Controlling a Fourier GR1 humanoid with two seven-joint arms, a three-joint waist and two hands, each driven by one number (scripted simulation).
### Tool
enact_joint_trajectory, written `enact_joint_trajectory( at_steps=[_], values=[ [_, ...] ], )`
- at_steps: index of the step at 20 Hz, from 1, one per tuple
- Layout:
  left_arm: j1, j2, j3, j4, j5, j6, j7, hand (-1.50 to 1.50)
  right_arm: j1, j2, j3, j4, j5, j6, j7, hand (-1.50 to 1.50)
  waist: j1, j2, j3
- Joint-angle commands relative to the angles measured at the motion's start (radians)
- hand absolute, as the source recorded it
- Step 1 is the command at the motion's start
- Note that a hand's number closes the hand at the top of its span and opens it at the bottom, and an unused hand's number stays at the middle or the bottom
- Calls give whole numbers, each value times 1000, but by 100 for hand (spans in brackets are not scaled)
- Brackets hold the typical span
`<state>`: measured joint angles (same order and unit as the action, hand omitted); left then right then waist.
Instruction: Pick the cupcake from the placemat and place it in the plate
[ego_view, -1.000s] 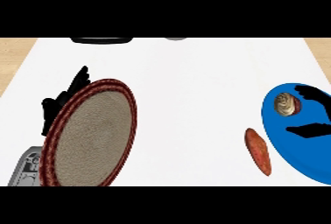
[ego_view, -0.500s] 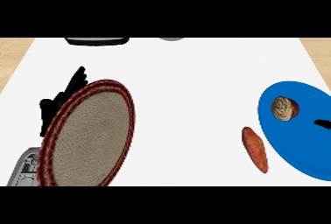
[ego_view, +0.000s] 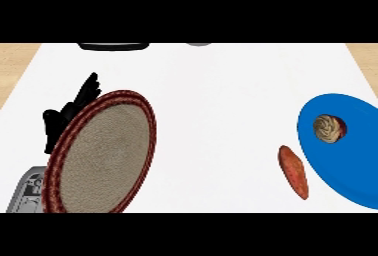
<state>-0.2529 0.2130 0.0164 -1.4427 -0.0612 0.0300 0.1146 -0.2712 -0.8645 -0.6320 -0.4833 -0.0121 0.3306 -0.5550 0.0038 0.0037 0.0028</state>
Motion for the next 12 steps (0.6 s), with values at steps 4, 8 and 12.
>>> enact_joint_trajectory(
  at_steps=[4, 8, 12],
  values=[
    [-43, -48, -20, 75, -49, 42, -25, 0, 35, -100, -13, 207, 29, 94, -191, -150, 2, 5, 2],
    [-43, -1, 18, 59, 3, -23, -16, 0, 56, -156, -12, 255, 40, 155, -231, -150, 7, 5, 3],
    [45, -13, -4, 19, -7, -24, -70, 0, 50, -184, -34, 278, 20, 173, -229, -150, 15, 4, 5]
  ],
)
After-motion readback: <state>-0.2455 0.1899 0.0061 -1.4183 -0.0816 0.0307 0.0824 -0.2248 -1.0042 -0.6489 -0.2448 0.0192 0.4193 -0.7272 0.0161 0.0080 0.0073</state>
